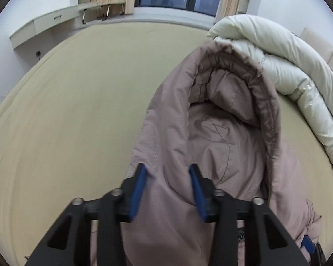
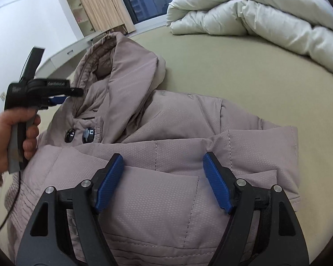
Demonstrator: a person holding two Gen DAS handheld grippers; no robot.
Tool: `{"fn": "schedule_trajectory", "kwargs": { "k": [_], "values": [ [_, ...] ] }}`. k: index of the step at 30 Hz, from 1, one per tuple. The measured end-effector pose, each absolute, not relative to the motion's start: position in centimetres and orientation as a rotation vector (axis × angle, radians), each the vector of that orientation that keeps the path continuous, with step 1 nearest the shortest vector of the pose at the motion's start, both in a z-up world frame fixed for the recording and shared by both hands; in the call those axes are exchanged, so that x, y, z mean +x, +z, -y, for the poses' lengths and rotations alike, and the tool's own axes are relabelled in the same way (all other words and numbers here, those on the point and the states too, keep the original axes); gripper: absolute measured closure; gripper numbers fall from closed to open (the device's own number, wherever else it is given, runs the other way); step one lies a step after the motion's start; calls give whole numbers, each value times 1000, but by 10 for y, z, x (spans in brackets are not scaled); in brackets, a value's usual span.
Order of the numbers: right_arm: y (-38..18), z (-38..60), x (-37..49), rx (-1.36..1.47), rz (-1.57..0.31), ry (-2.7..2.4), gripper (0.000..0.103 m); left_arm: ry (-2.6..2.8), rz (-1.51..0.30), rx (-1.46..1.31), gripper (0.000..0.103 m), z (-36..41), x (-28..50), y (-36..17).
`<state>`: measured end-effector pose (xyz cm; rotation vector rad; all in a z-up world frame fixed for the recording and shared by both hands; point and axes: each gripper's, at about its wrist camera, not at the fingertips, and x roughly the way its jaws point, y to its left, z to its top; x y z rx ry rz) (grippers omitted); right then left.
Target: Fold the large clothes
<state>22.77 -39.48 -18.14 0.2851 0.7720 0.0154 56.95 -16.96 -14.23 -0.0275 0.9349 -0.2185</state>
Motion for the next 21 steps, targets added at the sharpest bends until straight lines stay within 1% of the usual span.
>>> {"fn": "schedule_trajectory", "kwargs": {
  "k": [1, 2, 3, 5, 6, 7, 8, 9, 11, 13, 15, 17, 20, 21],
  "values": [
    [-180, 392, 229, 266, -780, 4, 28, -226, -909, -22, 77, 168, 563, -138],
    [-175, 387, 232, 233, -800, -20, 28, -227, -890, -22, 80, 167, 558, -135],
    [-167, 382, 236, 215, -824, -43, 28, -231, -869, -27, 85, 165, 553, -132],
    [-146, 381, 243, 291, -819, 4, 28, -239, -818, -33, 89, 163, 543, -126],
    [-133, 381, 252, 326, -786, 39, 24, -246, -793, -34, 91, 163, 536, -126],
    [-123, 379, 262, 320, -760, 38, 20, -260, -769, -52, 92, 160, 530, -126],
    [-115, 376, 279, 288, -742, 20, 11, -277, -750, -85, 92, 156, 524, -128],
    [-112, 374, 293, 262, -740, 7, 10, -289, -739, -109, 92, 152, 525, -130],
    [-116, 370, 339, 232, -806, -28, 10, -308, -722, -151, 92, 142, 519, -141],
    [-121, 368, 378, 266, -864, -29, 10, -311, -744, -202, 92, 129, 520, -157],
    [-121, 362, 406, 272, -865, -15, 10, -311, -755, -239, 92, 123, 520, -168],
    [-121, 348, 436, 213, -872, -13, 10, -315, -743, -226, 92, 127, 517, -173],
    [-137, 329, 479, 91, -964, -71, 10, -338, -734, -253, 92, 126, 517, -176],
    [-143, 328, 490, 86, -989, -97, 15, -348, -732, -272, 92, 123, 517, -178]
  ]
}}
